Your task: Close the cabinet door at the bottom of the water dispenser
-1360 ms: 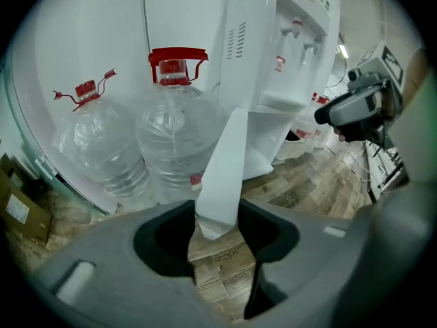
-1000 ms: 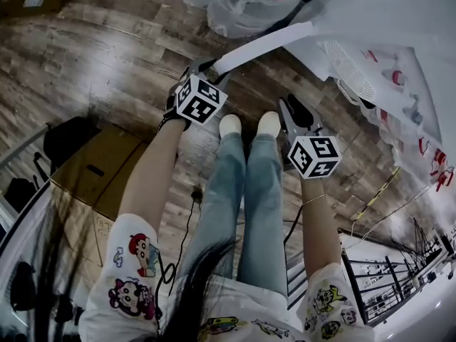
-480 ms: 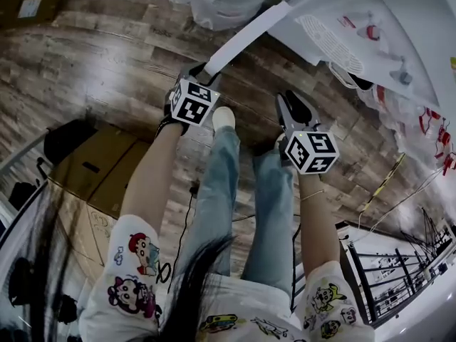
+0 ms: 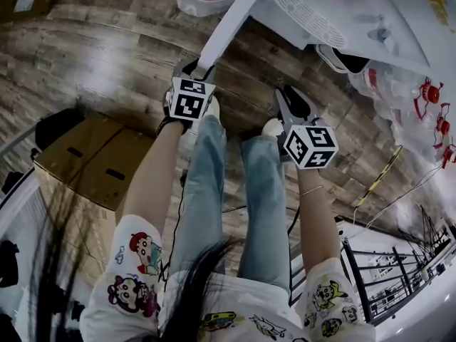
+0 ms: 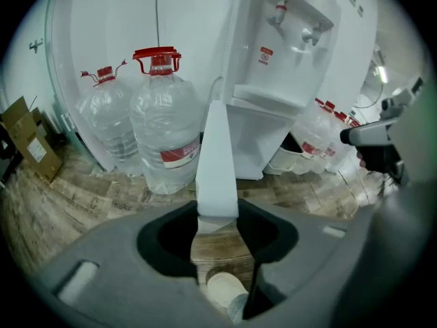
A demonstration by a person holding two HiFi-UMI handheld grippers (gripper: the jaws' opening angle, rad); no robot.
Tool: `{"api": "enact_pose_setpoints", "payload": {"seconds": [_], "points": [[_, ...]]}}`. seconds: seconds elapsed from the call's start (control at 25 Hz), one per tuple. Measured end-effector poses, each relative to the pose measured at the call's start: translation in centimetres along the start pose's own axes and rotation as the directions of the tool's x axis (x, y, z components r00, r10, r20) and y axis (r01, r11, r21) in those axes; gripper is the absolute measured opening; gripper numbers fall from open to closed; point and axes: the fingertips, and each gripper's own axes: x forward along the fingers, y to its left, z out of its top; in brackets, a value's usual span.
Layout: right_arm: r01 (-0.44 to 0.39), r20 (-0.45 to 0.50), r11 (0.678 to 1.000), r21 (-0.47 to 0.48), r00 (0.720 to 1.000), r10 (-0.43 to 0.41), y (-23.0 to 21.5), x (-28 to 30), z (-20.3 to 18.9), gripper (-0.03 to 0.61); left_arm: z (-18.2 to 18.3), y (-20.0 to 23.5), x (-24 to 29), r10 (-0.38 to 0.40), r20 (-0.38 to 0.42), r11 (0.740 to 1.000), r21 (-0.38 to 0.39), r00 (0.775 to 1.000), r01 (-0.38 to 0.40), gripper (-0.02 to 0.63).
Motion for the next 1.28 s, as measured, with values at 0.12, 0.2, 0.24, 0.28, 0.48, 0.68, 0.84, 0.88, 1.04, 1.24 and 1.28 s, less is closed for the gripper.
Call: {"api": "enact_pose_setpoints", "payload": {"seconds": [0.12,0.2,0.24,0.28,0.48,0.68,0.84,0.88,1.04,1.24,1.28], "points": [[0.001,-0.001,1.0,0.002,1.0,-0.001,-1.5,-1.3,-0.7,0.112,-0.2,-1.9,0.1,0.02,0.005,0.999,-0.045,1.0,-0.02,0.179],[0.002,-0.002,1.0,0.004,1.0,-0.002,-2.4,-2.0,-1.2,0.112,-0.3,-3.3,0.3,0.033,0.007,0.997,-0.074,0.999,-0.032,0.179],[0.002,-0.001,1.0,0.007,1.0,-0.002,-2.8,-2.4,-1.4,0.111,-0.4,-4.0,0.3,0.04,0.008,0.995,-0.089,0.999,-0.039,0.179],[0.003,0.001,1.0,0.012,1.0,-0.003,-3.2,-2.7,-1.6,0.112,-0.4,-4.6,0.4,0.048,0.009,0.994,-0.103,0.999,-0.046,0.179],[0.016,0.02,0.999,0.05,1.0,-0.017,-5.3,-4.6,-2.2,0.112,-0.3,-7.5,1.0,0.081,0.008,0.982,-0.169,0.997,-0.079,0.179],[0.038,0.05,0.993,0.107,0.998,-0.043,-8.2,-7.2,-2.6,0.112,0.3,-10.9,1.7,0.091,-0.008,0.977,-0.194,0.996,-0.091,0.181],[0.059,0.072,0.986,0.153,0.995,-0.07,-10.3,-9.1,-2.9,0.112,0.7,-12.3,2.1,0.122,-0.019,0.96,-0.252,0.992,-0.123,0.181],[0.064,0.077,0.984,0.164,0.994,-0.077,-10.8,-9.6,-3.1,0.112,0.8,-12.6,2.2,0.129,-0.021,0.956,-0.263,0.991,-0.13,0.181],[0.09,0.096,0.975,0.204,0.989,-0.111,-13.4,-11.3,-3.5,0.112,1.2,-14.6,2.9,0.128,-0.036,0.961,-0.241,0.991,-0.133,0.187],[0.114,0.118,0.96,0.254,0.982,-0.148,-16.1,-12.7,-3.5,0.112,2.5,-17.8,4.3,0.09,-0.056,0.98,-0.171,0.994,-0.098,0.193],[0.119,0.122,0.957,0.265,0.98,-0.155,-16.5,-12.9,-3.5,0.112,2.8,-18.4,4.6,0.08,-0.059,0.982,-0.165,0.995,-0.088,0.193]]}}
